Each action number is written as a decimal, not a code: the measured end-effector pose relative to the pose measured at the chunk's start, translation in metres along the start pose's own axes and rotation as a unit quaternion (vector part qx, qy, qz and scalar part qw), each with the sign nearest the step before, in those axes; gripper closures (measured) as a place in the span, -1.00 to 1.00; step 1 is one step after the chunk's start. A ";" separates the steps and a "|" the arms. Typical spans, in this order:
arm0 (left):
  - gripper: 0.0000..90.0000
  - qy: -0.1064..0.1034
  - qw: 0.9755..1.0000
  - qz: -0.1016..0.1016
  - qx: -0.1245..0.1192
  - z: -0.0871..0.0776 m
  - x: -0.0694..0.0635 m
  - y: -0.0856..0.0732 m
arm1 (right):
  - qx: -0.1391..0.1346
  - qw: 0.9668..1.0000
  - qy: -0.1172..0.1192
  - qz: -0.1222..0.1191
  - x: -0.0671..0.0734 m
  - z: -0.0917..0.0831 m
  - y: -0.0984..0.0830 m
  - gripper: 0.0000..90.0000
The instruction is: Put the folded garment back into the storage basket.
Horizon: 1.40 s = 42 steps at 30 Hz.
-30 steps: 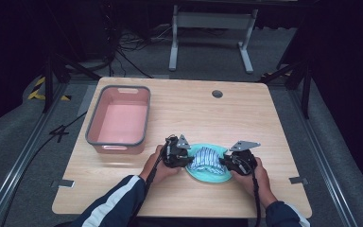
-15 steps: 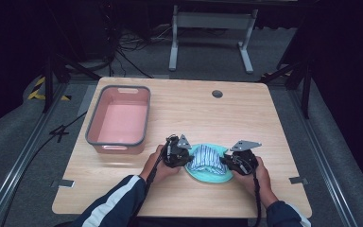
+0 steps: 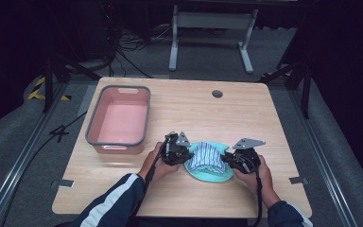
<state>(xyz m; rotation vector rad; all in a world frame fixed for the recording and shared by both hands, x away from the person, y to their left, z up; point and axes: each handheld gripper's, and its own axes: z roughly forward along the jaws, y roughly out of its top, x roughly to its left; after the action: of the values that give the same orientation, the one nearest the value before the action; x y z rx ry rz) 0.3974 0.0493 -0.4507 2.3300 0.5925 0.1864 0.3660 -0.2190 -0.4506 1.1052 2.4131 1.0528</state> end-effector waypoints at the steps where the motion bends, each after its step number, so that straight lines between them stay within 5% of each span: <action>1: 0.82 -0.001 1.000 -0.002 -0.002 -0.001 0.000 0.001 | -0.004 1.000 0.001 0.002 0.001 -0.002 0.002 0.80; 16: 0.83 0.003 1.000 0.006 -0.004 -0.021 0.006 0.016 | -0.019 1.000 -0.002 0.002 0.007 -0.008 0.020 0.80; 42: 0.83 0.045 0.999 0.011 -0.028 -0.070 0.027 0.030 | -0.050 0.999 -0.005 -0.016 0.019 -0.014 0.067 0.80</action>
<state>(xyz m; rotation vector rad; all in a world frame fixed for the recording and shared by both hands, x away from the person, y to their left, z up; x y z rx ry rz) 0.4114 0.0855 -0.3802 2.2835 0.5981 0.3157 0.3826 -0.1824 -0.3921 1.0325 2.3351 1.1406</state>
